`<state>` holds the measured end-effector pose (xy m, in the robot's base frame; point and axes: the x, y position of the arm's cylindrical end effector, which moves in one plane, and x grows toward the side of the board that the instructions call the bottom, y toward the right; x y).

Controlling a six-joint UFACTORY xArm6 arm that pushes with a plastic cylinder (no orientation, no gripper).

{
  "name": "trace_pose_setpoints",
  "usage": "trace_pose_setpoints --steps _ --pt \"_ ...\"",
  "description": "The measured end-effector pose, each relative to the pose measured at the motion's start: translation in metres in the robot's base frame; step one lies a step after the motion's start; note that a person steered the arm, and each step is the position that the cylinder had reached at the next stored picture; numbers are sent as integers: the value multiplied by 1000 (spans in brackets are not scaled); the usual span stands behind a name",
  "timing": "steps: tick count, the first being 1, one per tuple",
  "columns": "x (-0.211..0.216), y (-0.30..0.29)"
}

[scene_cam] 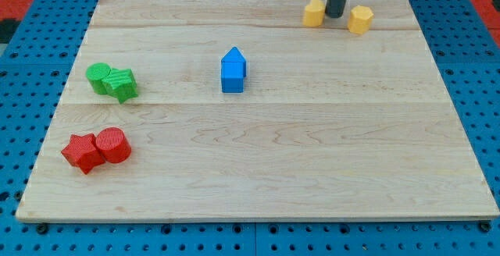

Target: Move yellow hexagon towards center right

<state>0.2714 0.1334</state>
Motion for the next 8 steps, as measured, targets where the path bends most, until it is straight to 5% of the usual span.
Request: trace_pose_setpoints --steps 1,2,3,6,7,8 --pt "45 7" --pt "-14 -38" --pt "-50 -12" --pt "-24 53" --pt "-46 87" --pt "-14 67"
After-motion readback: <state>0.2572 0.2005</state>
